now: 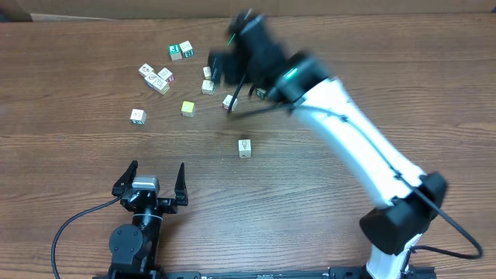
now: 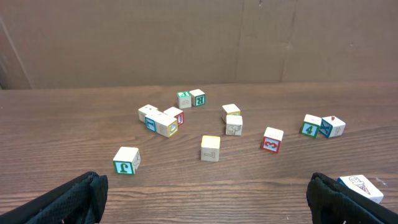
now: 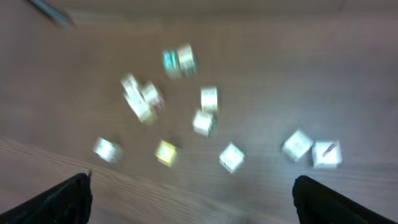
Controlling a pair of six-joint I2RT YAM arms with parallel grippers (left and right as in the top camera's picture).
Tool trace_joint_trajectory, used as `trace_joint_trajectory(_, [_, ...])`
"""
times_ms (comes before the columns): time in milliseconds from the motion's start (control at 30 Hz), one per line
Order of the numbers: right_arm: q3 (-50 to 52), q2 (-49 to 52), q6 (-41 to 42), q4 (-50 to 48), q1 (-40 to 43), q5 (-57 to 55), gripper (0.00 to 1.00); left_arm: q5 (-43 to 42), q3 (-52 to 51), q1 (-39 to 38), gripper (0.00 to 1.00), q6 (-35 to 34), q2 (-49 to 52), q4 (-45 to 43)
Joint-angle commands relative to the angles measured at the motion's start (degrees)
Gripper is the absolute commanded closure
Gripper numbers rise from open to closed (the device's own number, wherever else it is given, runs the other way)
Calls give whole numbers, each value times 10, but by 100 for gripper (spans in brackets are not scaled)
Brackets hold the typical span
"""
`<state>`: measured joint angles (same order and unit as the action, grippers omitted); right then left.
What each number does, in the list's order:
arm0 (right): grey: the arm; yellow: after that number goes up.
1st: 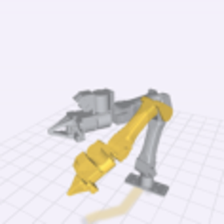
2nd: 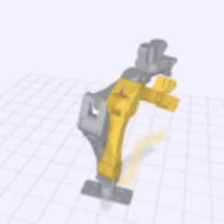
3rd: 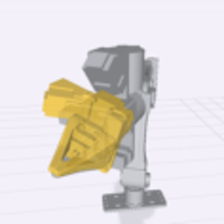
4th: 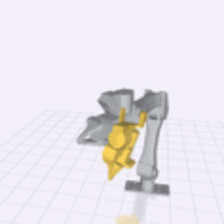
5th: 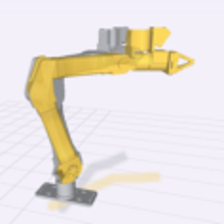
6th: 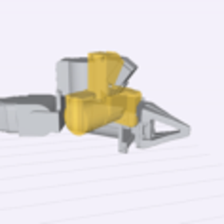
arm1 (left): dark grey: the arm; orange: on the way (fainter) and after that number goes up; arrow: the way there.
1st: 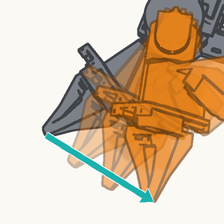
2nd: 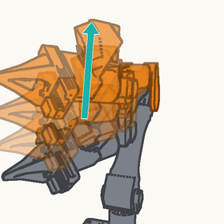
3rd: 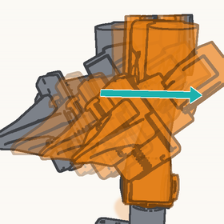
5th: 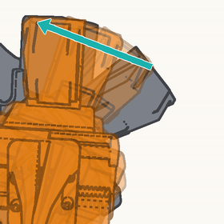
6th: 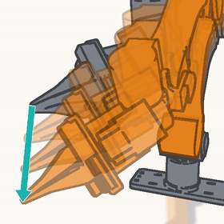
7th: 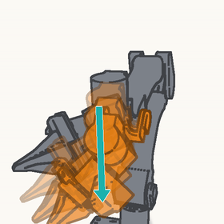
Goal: Form a tower
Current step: 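Swing the right gripper toward the far block cluster, then lower the right gripper and grasp the red-K letter block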
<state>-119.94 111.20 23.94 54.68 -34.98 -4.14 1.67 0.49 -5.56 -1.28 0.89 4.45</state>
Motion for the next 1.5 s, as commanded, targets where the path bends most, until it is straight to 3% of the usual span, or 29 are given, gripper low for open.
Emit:
trace_joint_trajectory(0, [-108, 22, -33, 36, 41, 74, 0, -7, -2, 4, 1, 9, -6, -1])
trace_joint_trajectory(100, [-157, 44, -35, 50, 64, 88, 0, -7, -2, 4, 1, 9, -6, -1])
trace_joint_trajectory(367, [-158, 128, -43, 33, 71, 120, 0, -7, -2, 4, 0, 9, -6, -1])
trace_joint_trajectory(667, [-158, 265, -43, -44, 51, 120, 0, -7, -2, 4, 0, 9, -6, -1])
trace_joint_trajectory(1000, [-150, 348, -43, -145, 13, 55, 27, -7, -2, 4, 0, 9, -6, -1])
trace_joint_trajectory(1467, [-143, 389, -79, -232, -17, -40, 29, -7, -2, 4, 1, 9, -6, -1])
